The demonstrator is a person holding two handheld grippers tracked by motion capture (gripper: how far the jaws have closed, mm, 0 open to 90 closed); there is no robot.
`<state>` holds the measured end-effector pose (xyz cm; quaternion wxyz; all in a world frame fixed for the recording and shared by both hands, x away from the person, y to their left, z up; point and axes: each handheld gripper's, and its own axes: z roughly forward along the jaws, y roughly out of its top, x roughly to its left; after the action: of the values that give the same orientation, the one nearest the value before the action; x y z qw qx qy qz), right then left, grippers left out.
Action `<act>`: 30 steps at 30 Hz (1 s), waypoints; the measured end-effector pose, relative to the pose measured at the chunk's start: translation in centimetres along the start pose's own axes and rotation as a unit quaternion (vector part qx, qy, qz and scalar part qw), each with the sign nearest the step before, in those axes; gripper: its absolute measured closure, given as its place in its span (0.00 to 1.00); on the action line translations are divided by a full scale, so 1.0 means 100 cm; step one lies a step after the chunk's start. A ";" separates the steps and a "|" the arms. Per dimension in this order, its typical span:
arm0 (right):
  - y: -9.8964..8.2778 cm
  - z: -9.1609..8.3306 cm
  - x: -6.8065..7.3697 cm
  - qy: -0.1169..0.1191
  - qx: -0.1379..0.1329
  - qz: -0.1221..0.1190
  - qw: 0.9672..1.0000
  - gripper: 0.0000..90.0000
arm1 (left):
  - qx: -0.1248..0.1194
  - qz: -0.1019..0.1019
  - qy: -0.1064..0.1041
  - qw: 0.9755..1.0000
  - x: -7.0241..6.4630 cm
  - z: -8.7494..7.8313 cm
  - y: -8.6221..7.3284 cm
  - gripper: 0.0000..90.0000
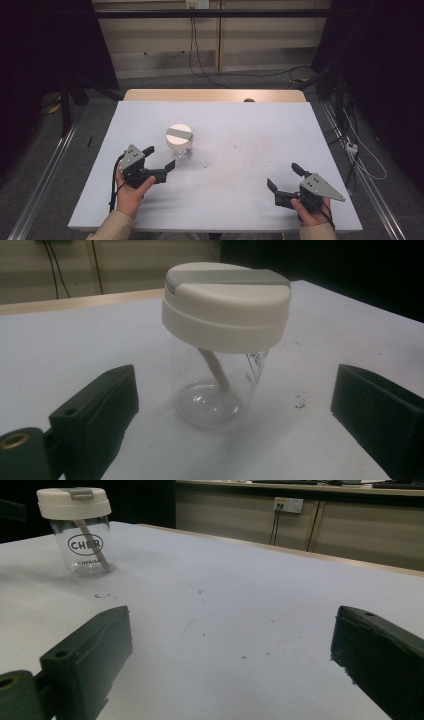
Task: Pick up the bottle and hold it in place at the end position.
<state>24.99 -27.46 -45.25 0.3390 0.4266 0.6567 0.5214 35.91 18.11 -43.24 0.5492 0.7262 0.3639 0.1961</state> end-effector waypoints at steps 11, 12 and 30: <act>0.000 0.000 0.000 0.000 0.000 -0.002 1.000 0.03 | 0.013 -0.002 0.021 1.000 -0.013 0.023 0.004 0.06; 0.001 -0.001 0.000 -0.002 -0.001 -0.001 1.000 0.03 | 0.012 -0.002 0.024 1.000 -0.014 0.025 0.004 0.06; 0.001 -0.001 0.000 0.002 -0.004 -0.003 1.000 0.03 | 0.018 -0.003 0.077 0.997 -0.030 0.046 0.005 0.07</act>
<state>24.94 -27.44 -45.10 0.3404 0.4224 0.6566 0.5240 37.22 12.76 -43.86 0.5065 0.7180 0.4106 0.2434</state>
